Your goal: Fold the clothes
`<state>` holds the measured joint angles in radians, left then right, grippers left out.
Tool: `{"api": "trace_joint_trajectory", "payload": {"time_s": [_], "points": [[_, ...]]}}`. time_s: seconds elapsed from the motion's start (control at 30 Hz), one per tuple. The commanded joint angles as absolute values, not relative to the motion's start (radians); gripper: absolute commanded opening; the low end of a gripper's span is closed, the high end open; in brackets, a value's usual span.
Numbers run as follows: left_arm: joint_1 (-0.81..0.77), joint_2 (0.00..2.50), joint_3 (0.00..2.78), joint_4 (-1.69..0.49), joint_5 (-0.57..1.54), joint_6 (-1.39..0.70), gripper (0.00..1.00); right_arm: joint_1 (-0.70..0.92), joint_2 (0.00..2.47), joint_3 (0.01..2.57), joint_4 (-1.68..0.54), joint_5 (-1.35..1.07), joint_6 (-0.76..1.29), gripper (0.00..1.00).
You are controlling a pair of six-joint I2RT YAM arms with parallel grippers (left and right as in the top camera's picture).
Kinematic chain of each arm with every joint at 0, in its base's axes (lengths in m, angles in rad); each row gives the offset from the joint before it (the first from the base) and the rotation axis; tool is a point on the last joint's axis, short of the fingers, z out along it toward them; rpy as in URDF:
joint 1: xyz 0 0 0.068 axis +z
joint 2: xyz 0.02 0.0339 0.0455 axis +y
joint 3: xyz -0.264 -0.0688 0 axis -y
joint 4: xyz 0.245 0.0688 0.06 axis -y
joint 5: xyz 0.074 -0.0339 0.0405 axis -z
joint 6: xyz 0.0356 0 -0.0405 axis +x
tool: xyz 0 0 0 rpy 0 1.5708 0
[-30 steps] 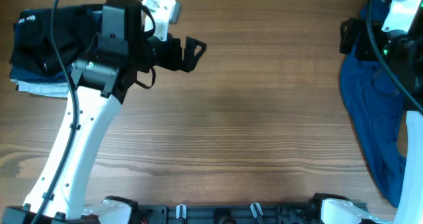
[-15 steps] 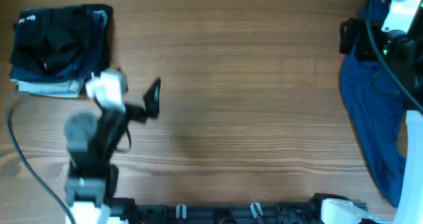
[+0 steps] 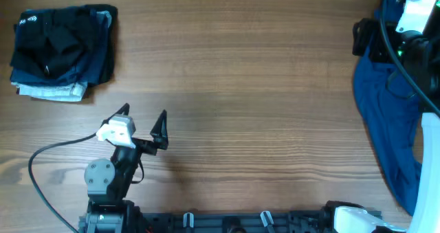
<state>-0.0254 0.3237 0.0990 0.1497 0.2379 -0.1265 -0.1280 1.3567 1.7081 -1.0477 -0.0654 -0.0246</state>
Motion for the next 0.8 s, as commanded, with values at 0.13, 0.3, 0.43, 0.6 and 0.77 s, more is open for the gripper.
{"api": "trace_joint_trajectory", "payload": {"time_s": [0.13,0.3,0.43,0.6,0.77], "points": [[-0.019,0.306,0.085,0.174,0.162,-0.139,1.00,-0.126,1.365,1.709,-1.045,-0.052,-0.019,1.00],[-0.014,0.306,0.085,0.146,0.167,-0.140,1.00,-0.126,1.366,1.709,-1.045,-0.052,-0.020,1.00],[0.011,0.305,0.085,0.109,0.199,-0.144,1.00,-0.126,1.366,1.709,-1.045,-0.052,-0.019,1.00],[0.016,0.253,0.084,0.052,0.208,-0.143,1.00,-0.126,1.366,1.709,-1.045,-0.052,-0.019,1.00],[0.016,0.181,0.083,-0.006,0.199,-0.142,1.00,-0.126,1.366,1.709,-1.045,-0.052,-0.020,1.00]]}}
